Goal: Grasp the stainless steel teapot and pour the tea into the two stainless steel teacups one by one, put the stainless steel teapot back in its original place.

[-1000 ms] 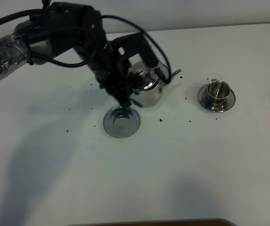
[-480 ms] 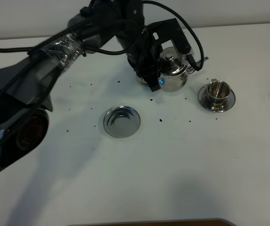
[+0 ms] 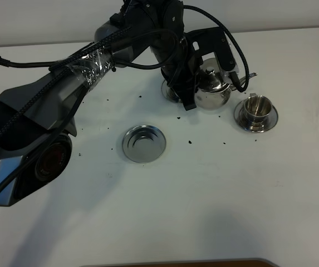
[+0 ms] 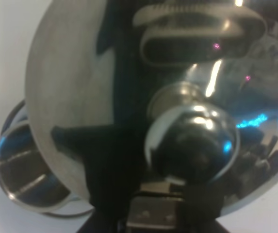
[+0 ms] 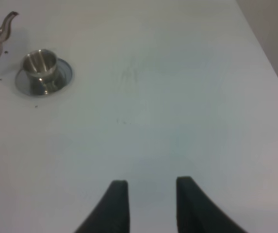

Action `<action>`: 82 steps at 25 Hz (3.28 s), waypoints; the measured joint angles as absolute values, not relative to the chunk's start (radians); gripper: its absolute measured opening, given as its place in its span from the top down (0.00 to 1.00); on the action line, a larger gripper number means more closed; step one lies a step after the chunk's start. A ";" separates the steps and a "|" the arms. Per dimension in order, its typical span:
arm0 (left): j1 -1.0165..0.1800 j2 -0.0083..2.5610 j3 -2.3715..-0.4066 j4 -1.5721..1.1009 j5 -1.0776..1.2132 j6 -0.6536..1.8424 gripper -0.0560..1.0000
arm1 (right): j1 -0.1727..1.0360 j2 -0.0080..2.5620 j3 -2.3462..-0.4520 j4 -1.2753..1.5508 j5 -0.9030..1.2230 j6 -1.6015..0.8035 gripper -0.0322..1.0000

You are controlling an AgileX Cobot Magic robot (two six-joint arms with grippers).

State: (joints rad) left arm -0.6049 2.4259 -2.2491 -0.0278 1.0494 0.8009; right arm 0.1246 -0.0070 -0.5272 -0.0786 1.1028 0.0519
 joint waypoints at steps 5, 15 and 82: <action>-0.610 2.426 -2.250 0.023 1.035 0.825 0.71 | 0.125 -0.007 -0.527 -0.079 1.103 0.052 0.73; -0.642 2.427 -2.250 0.135 1.029 0.880 0.71 | 0.125 -0.007 -0.527 -0.079 1.103 0.052 0.73; -0.743 2.468 -2.250 0.474 0.907 1.025 0.71 | 0.125 -0.008 -0.527 -0.079 1.103 0.052 0.73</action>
